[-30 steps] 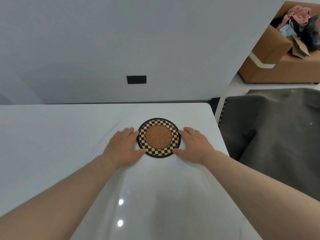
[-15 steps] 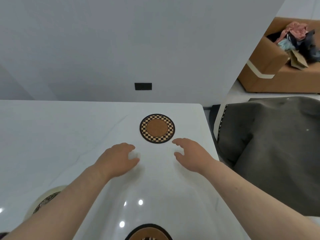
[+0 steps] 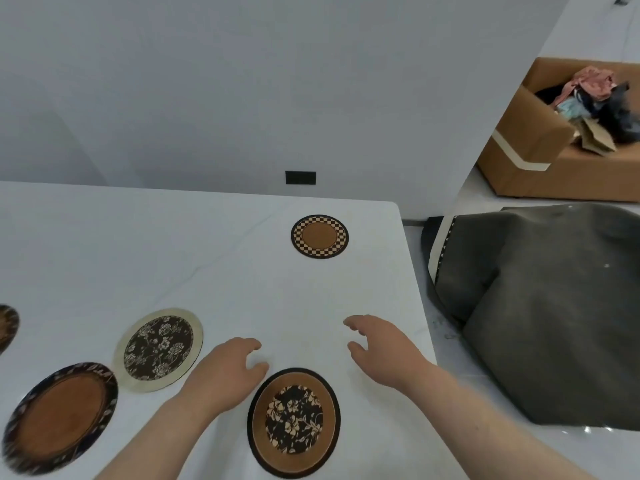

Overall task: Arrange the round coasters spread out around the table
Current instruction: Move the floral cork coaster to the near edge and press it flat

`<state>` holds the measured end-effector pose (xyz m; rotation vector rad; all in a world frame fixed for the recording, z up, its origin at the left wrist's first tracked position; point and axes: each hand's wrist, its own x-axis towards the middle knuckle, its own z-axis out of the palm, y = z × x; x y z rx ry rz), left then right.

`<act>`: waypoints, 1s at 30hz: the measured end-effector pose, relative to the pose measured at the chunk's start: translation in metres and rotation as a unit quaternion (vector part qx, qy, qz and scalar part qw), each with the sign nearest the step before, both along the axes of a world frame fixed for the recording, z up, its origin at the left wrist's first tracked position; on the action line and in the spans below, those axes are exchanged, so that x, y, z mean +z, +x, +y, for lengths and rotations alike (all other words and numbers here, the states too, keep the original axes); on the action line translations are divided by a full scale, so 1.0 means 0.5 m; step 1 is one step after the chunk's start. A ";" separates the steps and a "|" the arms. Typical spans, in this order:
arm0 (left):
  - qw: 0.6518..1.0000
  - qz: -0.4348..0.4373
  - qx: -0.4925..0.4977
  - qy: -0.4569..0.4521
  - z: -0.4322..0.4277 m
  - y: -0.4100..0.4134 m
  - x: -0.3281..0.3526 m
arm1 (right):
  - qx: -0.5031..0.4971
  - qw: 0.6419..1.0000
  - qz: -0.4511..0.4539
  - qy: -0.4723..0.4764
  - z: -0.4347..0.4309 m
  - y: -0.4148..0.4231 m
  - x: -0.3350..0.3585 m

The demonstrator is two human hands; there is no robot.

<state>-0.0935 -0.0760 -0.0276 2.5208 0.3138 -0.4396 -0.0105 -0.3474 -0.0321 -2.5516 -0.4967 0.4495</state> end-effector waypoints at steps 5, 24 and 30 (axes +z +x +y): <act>0.999 0.028 0.022 -0.001 0.001 -0.080 -0.023 | 0.000 0.999 0.051 -0.013 -0.007 -0.084 -0.033; 0.979 0.047 0.144 -0.138 -0.046 -0.157 -0.102 | -0.164 0.975 0.142 0.041 0.056 -0.199 -0.103; 0.931 0.044 0.269 -0.242 -0.051 -0.156 -0.111 | -0.287 0.925 0.209 0.139 0.060 -0.195 -0.102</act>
